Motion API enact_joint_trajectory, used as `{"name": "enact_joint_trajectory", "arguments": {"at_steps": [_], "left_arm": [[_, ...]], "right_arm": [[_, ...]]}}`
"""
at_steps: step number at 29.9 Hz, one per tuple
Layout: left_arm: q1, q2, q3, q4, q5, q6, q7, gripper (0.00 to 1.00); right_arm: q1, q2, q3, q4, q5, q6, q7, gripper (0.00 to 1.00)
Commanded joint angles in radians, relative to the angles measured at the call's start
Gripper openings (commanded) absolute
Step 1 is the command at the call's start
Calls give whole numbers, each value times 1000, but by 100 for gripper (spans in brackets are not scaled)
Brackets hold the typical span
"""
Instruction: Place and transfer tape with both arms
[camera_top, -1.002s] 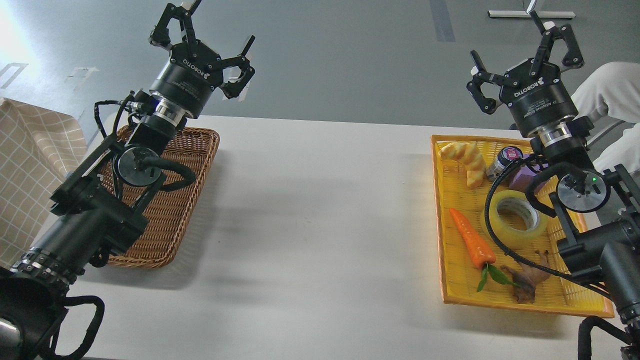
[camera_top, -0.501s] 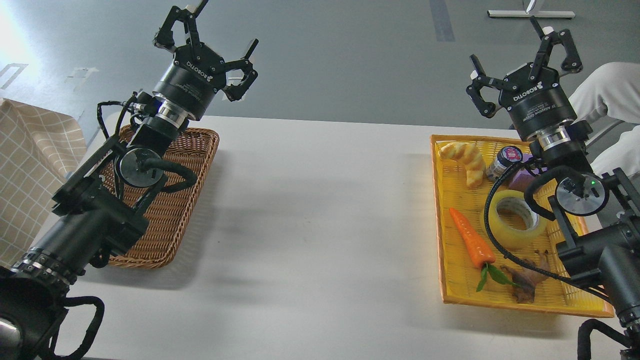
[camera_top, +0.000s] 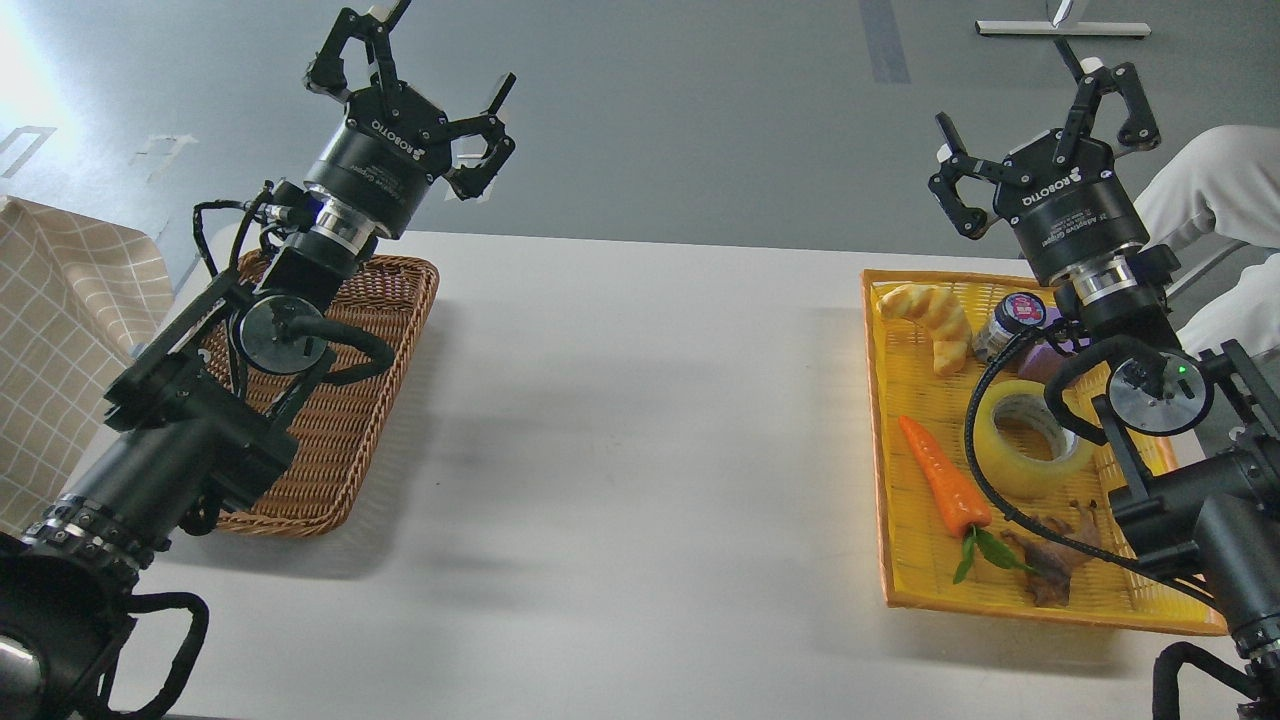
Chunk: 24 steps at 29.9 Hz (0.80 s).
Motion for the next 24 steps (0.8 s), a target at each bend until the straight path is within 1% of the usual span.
{"name": "enact_joint_trajectory", "arguments": {"at_steps": [1,8,24], "left_arm": [[0,-2,1,-1,0,0,7,98],[0,-2,1,-2,0,0,10,98],[0,-5,1,-2,2,0,3,98]], "right_arm": [[0,0,2,-1,-1,0,0,100],[0,0,3,-3,-1,0,0,100],[0,0,2,-4,-1,0,0,100]]}}
